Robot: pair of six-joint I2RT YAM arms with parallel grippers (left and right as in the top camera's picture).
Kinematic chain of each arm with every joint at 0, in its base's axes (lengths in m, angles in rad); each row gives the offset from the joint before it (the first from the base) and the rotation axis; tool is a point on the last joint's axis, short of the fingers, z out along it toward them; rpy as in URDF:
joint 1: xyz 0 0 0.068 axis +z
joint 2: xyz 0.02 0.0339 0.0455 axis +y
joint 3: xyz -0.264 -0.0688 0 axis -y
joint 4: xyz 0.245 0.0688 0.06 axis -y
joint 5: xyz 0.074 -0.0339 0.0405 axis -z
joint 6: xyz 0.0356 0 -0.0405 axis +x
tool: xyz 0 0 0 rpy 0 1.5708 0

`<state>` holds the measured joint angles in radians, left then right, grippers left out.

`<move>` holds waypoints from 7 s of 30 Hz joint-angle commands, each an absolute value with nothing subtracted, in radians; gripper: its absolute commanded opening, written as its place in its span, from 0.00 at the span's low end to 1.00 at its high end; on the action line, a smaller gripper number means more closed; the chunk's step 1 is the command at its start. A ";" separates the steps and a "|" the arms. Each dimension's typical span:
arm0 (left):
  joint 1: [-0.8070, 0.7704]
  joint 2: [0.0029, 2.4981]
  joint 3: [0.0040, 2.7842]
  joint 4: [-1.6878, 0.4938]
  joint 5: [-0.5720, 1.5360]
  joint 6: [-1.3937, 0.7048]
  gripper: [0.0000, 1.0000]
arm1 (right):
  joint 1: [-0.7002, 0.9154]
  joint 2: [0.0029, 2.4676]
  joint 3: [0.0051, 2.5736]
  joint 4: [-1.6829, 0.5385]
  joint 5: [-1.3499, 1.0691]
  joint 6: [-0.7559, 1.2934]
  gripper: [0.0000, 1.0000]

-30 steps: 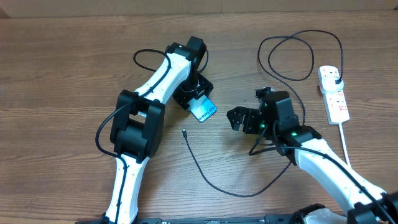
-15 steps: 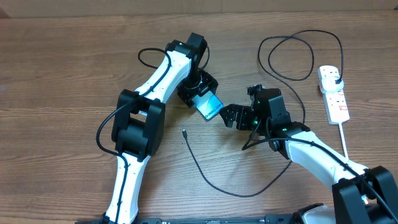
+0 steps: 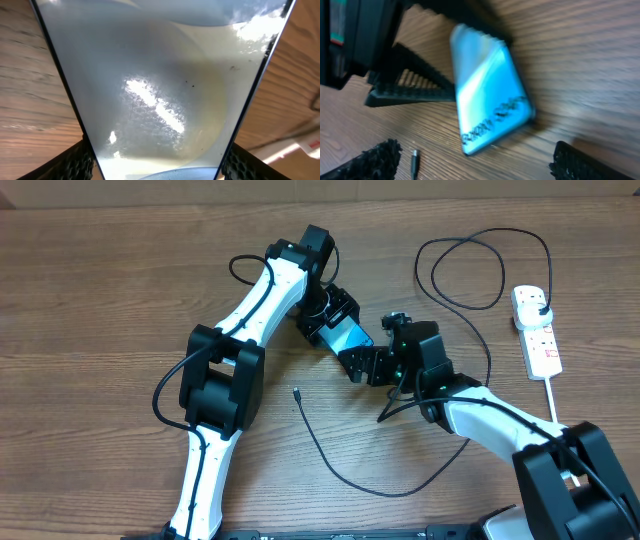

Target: Plug charger to phone and switch on socket

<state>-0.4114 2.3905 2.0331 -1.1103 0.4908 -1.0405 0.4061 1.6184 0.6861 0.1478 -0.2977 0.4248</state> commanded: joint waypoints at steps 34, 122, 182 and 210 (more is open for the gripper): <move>-0.413 2.391 2.088 -1.088 0.725 -0.999 0.04 | 0.417 1.730 0.710 0.423 -0.106 0.655 0.25; -0.229 1.647 0.574 1.377 0.647 -1.623 1.00 | 0.550 1.510 0.726 0.665 -0.299 1.181 0.04; -0.015 1.648 0.586 1.044 1.058 -1.661 0.04 | 0.434 1.238 0.743 0.294 -0.600 0.708 1.00; -0.003 2.040 1.048 0.887 1.391 -2.077 0.04 | 0.693 1.214 0.944 -0.463 -0.084 0.397 0.99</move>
